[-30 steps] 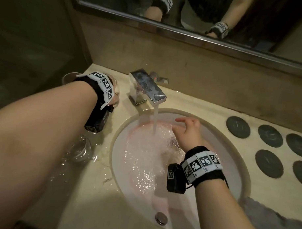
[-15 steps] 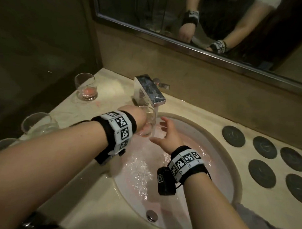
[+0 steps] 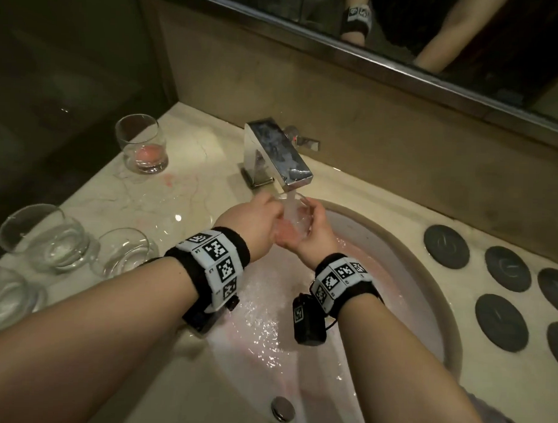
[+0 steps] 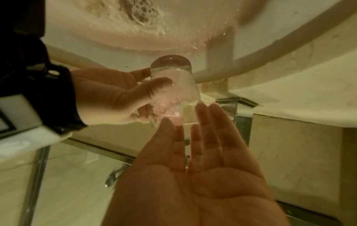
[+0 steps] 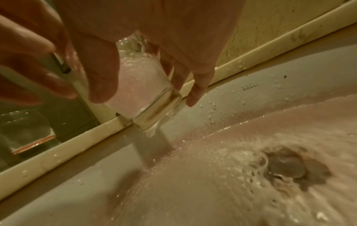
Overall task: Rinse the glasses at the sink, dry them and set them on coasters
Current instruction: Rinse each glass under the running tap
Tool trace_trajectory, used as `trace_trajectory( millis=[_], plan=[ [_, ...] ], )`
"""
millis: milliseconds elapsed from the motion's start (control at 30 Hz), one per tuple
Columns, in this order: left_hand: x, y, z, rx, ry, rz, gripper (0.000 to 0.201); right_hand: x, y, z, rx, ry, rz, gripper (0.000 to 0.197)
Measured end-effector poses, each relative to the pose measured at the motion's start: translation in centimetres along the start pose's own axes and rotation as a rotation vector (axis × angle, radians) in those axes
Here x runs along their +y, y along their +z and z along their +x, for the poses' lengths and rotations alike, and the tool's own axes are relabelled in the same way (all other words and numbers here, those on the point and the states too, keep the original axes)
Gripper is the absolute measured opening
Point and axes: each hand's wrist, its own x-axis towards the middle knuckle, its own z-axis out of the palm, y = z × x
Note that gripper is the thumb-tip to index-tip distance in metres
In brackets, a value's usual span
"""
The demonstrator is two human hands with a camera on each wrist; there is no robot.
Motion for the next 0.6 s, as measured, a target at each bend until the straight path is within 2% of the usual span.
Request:
trace_trajectory(
  millis=[100,300,600],
  plan=[
    [-0.4,0.1,-0.2,0.069,-0.063,-0.103,0.05,0.5,-0.1,0.7,0.044,-0.016,0.014,0.094],
    [-1.2,0.9,-0.2,0.078,-0.137,-0.229,0.07,0.6,-1.2,1.8,0.031,-0.059,0.011,0.089],
    [-1.7,0.7,-0.2,0.155,-0.243,-0.37,0.068,-0.9,-3.0,1.0,-0.021,-0.116,-0.21,0.089]
  ],
)
